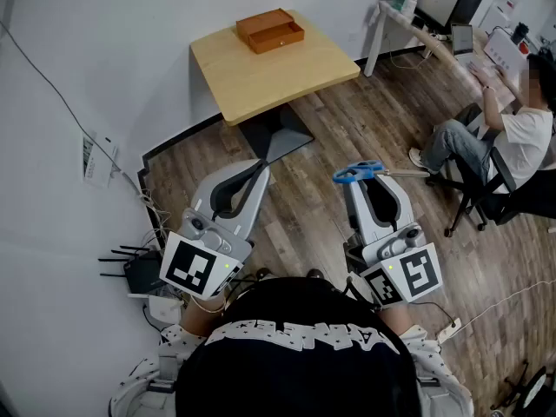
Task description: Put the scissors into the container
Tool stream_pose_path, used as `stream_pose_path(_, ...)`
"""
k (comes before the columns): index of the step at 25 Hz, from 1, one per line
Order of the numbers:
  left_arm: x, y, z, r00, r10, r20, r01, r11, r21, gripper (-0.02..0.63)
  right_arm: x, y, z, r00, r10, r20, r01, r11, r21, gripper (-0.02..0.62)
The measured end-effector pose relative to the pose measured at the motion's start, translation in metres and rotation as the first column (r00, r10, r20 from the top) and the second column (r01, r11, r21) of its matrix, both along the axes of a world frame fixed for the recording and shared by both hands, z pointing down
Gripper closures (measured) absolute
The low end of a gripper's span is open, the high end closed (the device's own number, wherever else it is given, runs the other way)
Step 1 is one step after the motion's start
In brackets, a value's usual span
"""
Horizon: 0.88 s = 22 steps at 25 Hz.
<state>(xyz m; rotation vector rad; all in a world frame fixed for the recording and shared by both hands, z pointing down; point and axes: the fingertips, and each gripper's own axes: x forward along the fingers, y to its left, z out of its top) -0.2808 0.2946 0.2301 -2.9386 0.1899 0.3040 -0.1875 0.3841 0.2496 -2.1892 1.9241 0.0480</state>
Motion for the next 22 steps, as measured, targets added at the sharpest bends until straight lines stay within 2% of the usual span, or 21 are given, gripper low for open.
stream_pose_path(6, 0.006, 0.01, 0.011, 0.999, 0.001, 0.033, -0.001, 1.0, -0.007, 0.606, 0.005, 0.012, 0.004, 1.0, 0.005, -0.002, -0.005, 1.0, -0.005, 0.499)
stream_pose_path(16, 0.032, 0.032, 0.01, 1.0, 0.0, 0.029, 0.0, 1.0, 0.002, 0.606, 0.031, 0.038, 0.003, 1.0, 0.007, 0.0, -0.007, 1.0, 0.009, 0.499)
stream_pose_path(20, 0.049, 0.05, 0.019, 0.994, 0.011, 0.106, -0.009, 1.0, -0.013, 0.606, 0.044, 0.054, 0.004, 1.0, 0.007, 0.005, -0.007, 1.0, 0.011, 0.499)
stream_pose_path(22, 0.053, 0.058, 0.021, 0.992, 0.012, 0.122, -0.009, 1.0, -0.02, 0.606, 0.049, 0.059, 0.006, 1.0, 0.004, 0.017, -0.004, 1.0, 0.01, 0.499)
